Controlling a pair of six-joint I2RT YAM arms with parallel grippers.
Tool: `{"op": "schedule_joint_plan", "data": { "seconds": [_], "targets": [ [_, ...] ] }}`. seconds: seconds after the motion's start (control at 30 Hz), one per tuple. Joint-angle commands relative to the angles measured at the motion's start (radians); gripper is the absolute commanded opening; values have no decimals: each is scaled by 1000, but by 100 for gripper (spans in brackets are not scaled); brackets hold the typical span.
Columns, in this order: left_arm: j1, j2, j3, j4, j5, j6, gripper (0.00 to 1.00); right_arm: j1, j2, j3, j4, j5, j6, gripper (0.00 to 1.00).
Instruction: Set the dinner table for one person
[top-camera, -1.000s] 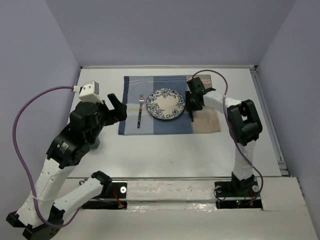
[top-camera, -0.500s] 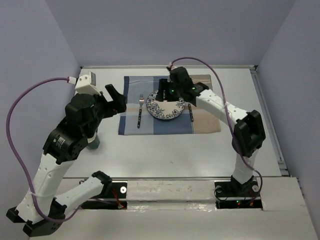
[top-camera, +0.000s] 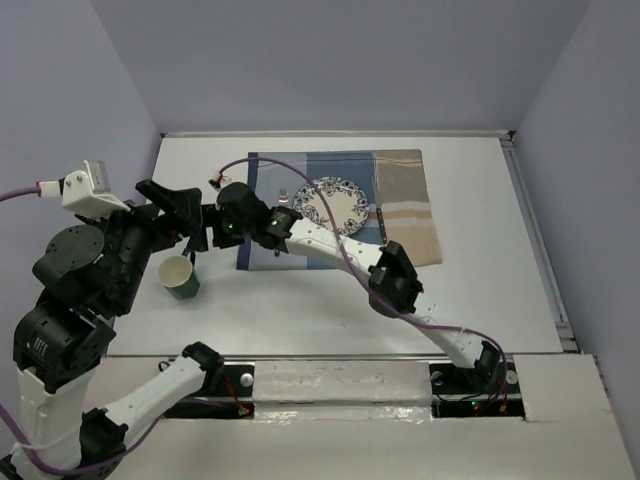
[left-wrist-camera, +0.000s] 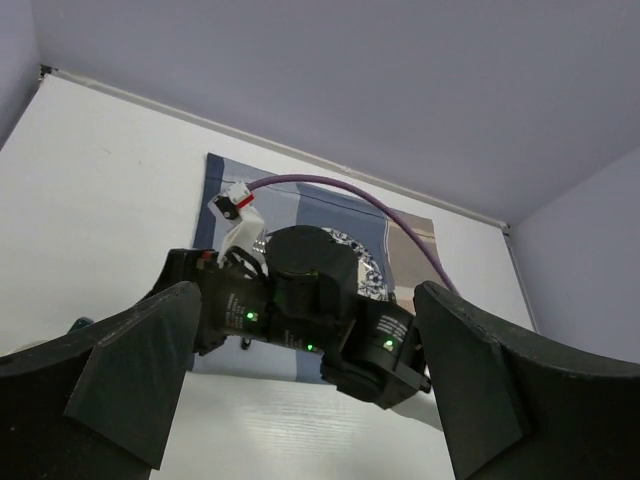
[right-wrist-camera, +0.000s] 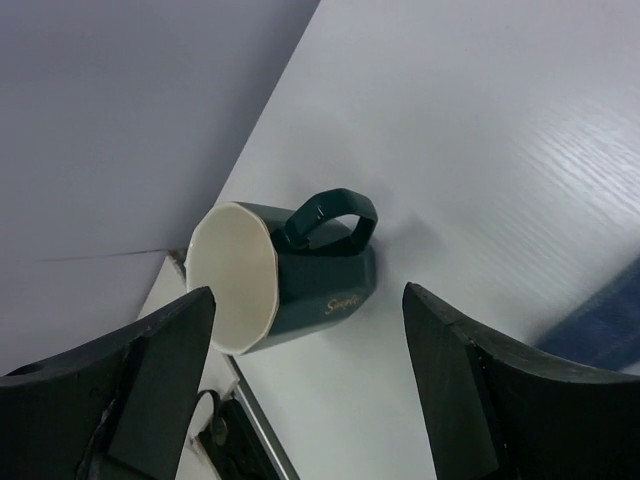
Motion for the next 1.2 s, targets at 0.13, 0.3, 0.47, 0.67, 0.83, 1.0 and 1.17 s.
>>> {"op": "schedule_joint_plan", "data": {
  "seconds": [0.13, 0.3, 0.47, 0.67, 0.83, 1.0, 1.17],
  "targets": [
    [1, -57, -18, -81, 1, 16, 99, 57, 143, 157, 75, 77, 117, 83],
    [1, -88, -53, -84, 16, 24, 99, 94, 211, 207, 78, 69, 132, 83],
    [1, -97, -64, -81, 30, 35, 99, 114, 216, 177, 84, 81, 131, 80],
    [1, -109, -64, -76, 24, 36, 99, 134, 148, 36, 72, 138, 102, 29],
    [1, -99, -61, -64, 30, 25, 99, 134, -3, -29, 86, 247, 62, 0],
    [1, -59, -18, -47, 15, 27, 99, 100, -192, -151, 92, 324, 11, 0],
    [1, -42, -61, 27, 33, 16, 99, -82, -537, -464, 90, 351, -78, 0]
  ]
}}
